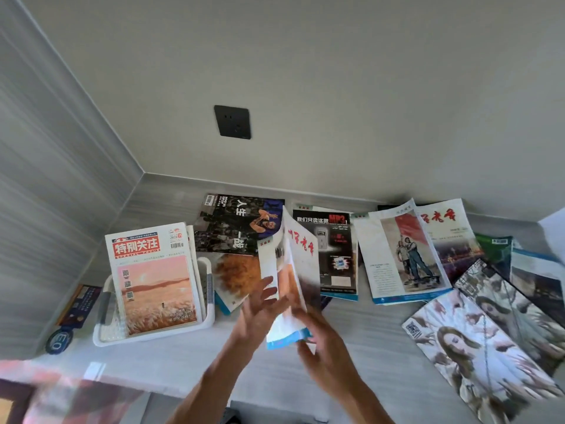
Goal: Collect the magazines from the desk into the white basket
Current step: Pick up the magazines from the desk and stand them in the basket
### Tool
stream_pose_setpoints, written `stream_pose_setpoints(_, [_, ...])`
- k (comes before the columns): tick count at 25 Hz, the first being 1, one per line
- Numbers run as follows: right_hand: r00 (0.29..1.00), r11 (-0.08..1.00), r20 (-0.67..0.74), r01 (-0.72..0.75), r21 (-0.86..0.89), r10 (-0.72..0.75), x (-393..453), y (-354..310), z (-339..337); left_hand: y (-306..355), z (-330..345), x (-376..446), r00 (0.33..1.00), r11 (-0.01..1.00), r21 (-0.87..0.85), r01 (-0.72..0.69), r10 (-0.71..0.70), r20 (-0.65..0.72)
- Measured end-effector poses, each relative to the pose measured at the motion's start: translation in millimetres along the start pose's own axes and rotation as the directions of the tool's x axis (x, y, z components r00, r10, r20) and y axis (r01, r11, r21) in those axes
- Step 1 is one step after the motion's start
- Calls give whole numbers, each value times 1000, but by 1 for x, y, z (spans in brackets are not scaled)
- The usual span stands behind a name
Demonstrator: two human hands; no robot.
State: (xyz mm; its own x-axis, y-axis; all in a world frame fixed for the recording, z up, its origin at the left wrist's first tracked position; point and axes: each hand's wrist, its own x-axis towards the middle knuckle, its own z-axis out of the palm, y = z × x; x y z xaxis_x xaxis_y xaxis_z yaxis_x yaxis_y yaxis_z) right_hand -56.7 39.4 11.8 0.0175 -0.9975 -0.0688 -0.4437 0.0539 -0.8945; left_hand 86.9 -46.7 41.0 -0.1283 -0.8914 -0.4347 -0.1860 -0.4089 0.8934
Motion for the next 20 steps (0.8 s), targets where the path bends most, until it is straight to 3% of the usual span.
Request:
stream_pose_setpoints(1, [997,998,51,56,-41,-54,-16,-5,5,5,14,6,998,995,-72,66,-66,3])
stream_pose_setpoints(3, [984,993,156,101,-65,-90,-39,-7,8,3,26,14,988,986,99,133,-124,-95])
stream_pose_setpoints(4, [972,998,226,69,-6,-66,-45,-6,6,-1,24,14,984,970,201,139,-112,-140])
stream_pose_setpoints(6, [937,965,343,-145,218,63,-41,-8,-8,-11,17,8,993,982,177,64,-44,-110])
stream_pose_setpoints(8, [933,847,235,-349,401,273,-25,-3,-25,-13,7,0,997,992,124,5,5,-76])
stream_pose_setpoints(10, [887,762,17,-407,504,462,-7,8,-43,-14,-6,-6,998,999,-4,-49,49,31])
stream_pose_setpoints(11, [855,729,-24,-426,536,518,1,15,-52,-14,-13,-11,991,994,-104,-41,53,122])
stream_pose_setpoints(13, [848,687,20,-443,576,530,17,27,-66,-13,-30,-18,952,970,-243,22,53,300])
stream_pose_setpoints(14, [852,686,39,-446,575,522,23,31,-69,-14,-38,-20,945,973,-231,15,62,320])
stream_pose_setpoints(15, [853,692,40,-448,567,520,28,34,-70,-15,-44,-21,958,983,-181,-21,72,279])
stream_pose_setpoints(17, [855,715,38,-457,528,518,33,33,-60,-19,-52,-19,995,995,42,-87,85,50])
stream_pose_setpoints(20, [907,834,13,-392,388,420,28,24,-37,-36,-68,-17,972,942,315,-112,170,-162])
